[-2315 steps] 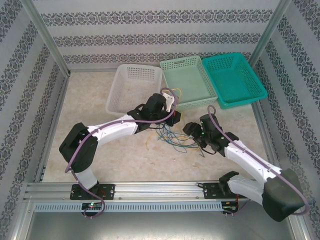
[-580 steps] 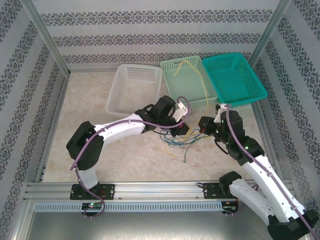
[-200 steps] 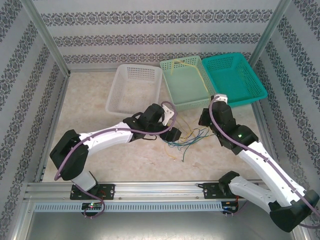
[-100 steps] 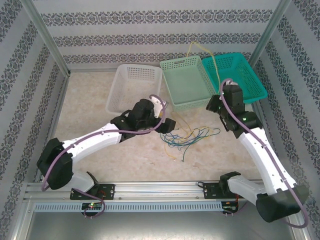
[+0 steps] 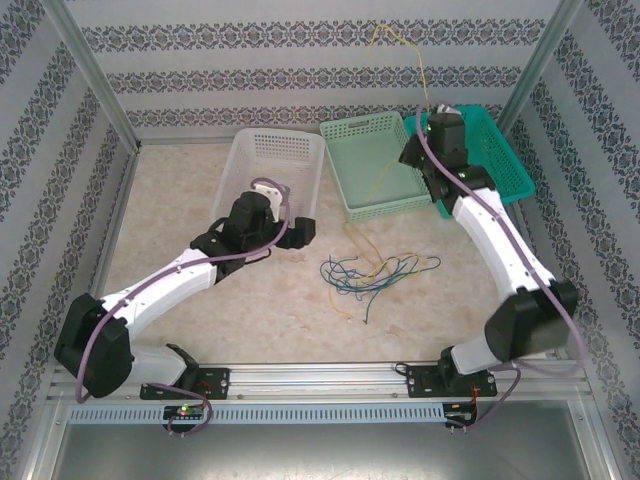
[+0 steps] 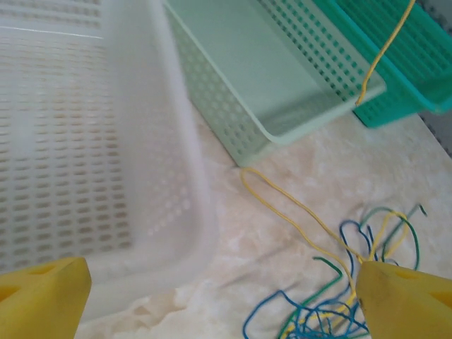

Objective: Untangle the cables

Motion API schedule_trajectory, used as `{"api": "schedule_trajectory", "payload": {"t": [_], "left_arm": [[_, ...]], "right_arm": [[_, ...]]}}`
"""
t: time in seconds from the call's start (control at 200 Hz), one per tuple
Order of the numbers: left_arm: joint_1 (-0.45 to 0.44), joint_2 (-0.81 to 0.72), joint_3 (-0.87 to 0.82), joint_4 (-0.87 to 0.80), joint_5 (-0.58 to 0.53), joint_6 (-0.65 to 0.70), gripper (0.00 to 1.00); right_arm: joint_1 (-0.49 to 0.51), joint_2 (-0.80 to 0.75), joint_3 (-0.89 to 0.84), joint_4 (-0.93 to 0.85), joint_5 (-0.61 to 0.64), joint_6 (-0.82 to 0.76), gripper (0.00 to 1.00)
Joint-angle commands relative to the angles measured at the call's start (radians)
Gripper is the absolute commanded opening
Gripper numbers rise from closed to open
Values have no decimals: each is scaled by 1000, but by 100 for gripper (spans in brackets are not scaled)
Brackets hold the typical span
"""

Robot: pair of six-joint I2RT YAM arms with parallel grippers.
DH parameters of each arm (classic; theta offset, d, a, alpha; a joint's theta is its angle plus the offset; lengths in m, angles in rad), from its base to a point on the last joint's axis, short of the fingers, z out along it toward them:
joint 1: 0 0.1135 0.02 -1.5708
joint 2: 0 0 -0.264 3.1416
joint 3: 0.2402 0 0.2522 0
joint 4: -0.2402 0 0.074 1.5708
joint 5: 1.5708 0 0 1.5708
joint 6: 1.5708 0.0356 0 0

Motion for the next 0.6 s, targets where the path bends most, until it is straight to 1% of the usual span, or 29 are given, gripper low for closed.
{"api": "schedule_trajectory", "payload": {"t": [0.0,0.045,0.12,0.27,0.32,0.45,0.6], "left_arm": [[55,-39,-29,-56,-49,-74,99],[71,-48,-37,-70,-50,-82,100],[91,-55,-35,-107,-50,-79,100],[104,-56,-25,-158,-54,-53,100],[106,-55,-28,-154,-58,-46,100],[114,-23,-22,-146,-50,-45,100],[119,11,-2,-149,-42,-57,100]], "right_arm": [[-13,141,130,-37,-9,-24,0],[-14,204,193,-78,-28,-26,0],[-17,282,277,-130,-24,-21,0],[-46,332,335,-119,12,-7,0],[-61,352,359,-116,-11,-9,0],[-74,452,471,-193,-66,-29,0],[-77,525,480,-196,-108,-8,0]]}}
